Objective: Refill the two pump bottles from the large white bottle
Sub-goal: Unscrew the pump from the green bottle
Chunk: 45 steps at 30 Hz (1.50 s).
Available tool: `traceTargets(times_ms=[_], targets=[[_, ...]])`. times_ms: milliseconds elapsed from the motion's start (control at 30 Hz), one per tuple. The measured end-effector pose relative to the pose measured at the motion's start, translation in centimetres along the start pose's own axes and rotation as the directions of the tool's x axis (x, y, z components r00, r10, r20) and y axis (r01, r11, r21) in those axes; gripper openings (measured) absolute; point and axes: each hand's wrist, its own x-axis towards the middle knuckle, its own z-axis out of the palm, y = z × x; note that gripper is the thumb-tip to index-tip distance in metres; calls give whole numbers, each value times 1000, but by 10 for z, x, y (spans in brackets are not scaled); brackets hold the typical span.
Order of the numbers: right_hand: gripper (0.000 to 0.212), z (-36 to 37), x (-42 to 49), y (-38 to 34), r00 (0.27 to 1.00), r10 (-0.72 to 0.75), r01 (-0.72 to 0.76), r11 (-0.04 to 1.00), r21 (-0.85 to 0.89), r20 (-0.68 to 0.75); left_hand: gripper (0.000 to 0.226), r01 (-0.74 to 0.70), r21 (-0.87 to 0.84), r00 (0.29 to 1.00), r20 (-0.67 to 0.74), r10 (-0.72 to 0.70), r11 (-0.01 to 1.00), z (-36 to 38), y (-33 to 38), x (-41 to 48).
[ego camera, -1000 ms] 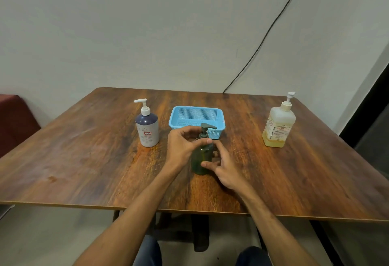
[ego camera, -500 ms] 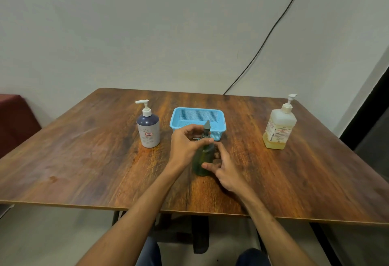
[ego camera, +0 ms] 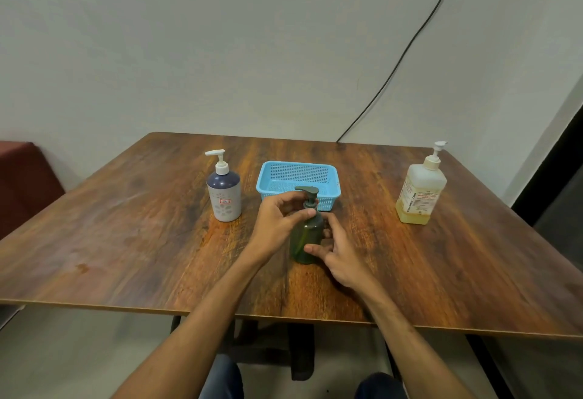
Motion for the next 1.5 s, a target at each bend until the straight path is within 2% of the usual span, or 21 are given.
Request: traceTargets(times_ms=[100,200,267,333,400,467,633,767,1033,1367,1500], targets=[[66,0,0,0,1000,2,-2,1000,-6,3,39,-7,77,993,-114,15,997,8,-1,3],[66,0,0,1,1000,6,-6,1000,-8,0,43,31,33,986,-167,-25,999,15,1,2],[68,0,0,1,1000,16,-16,1000,-13,-3,49,66,-28,994,-86,-68,997,12,1,1],[71,0,0,1,1000,19,-19,1000,-10,7,55,101,-78,994,54,-97,992,5,1,1],[73,1,1,3,1000,15,-15,1000,-8,6,53,125,-119,982,160,-105,985,-3,2,1],[71,1,1,3,1000,6,-6,1000,-1,2,45,115,-135,979,184,-89,984,-6,3,2],[68,0,1,4,1000,-11,11,1000,19,2,35,47,-10,998,38,-47,999,-3,5,8],[68,-1,2,5,1000,-9,8,999,32,4,36,15,69,999,-50,-11,998,2,3,11],[71,2,4,9,1000,14,-14,999,40,6,44,-8,56,976,-215,20,998,10,10,17],[64,1,6,10,1000,1,-3,999,48,27,44,-105,69,965,-233,118,992,-4,48,36],[62,0,6,10,1000,-7,5,998,55,29,54,-140,58,955,-255,150,988,-12,65,39]])
